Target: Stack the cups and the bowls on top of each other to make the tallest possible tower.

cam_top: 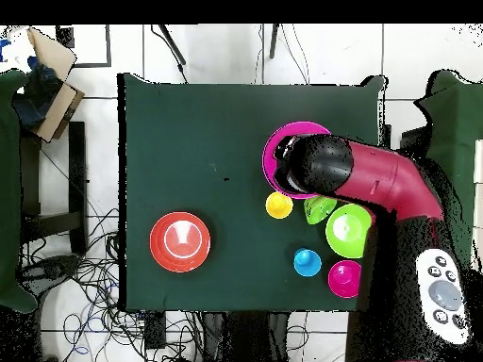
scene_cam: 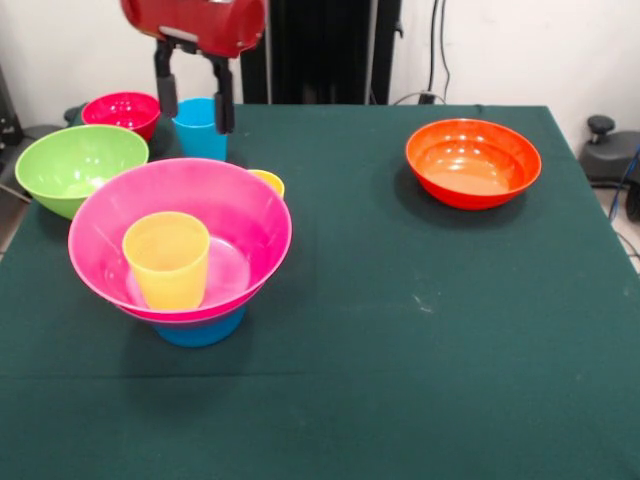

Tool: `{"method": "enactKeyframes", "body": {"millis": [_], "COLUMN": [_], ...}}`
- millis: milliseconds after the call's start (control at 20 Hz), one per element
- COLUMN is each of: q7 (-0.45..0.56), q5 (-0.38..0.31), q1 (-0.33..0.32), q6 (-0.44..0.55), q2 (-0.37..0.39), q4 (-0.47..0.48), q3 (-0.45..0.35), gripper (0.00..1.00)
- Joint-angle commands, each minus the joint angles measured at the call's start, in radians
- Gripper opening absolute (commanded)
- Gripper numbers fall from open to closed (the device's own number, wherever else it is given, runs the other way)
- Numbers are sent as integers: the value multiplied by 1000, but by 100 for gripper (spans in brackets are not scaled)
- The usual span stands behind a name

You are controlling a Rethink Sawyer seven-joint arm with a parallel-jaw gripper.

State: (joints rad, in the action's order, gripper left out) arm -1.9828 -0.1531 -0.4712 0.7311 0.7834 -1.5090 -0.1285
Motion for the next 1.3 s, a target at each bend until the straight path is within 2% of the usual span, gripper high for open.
{"method": "enactKeyframes", "body": {"millis": [50,650,900,1050,1150,1300], "q7": [-94,-74,-80,-104,-87,-79], "q5": [9,20,19,-4,-12,-25], "q1": [20,5,23,44,29,33], "q6": [-48,-50,-3,5,-40,-51], "q2": [-29,-27,-20,-25,-38,-58], "q4": [-106,-101,-51,-12,-23,-15], "q3": [-19,-28,-16,15,9,11], "gripper": [100,100,100,100,100,100]}}
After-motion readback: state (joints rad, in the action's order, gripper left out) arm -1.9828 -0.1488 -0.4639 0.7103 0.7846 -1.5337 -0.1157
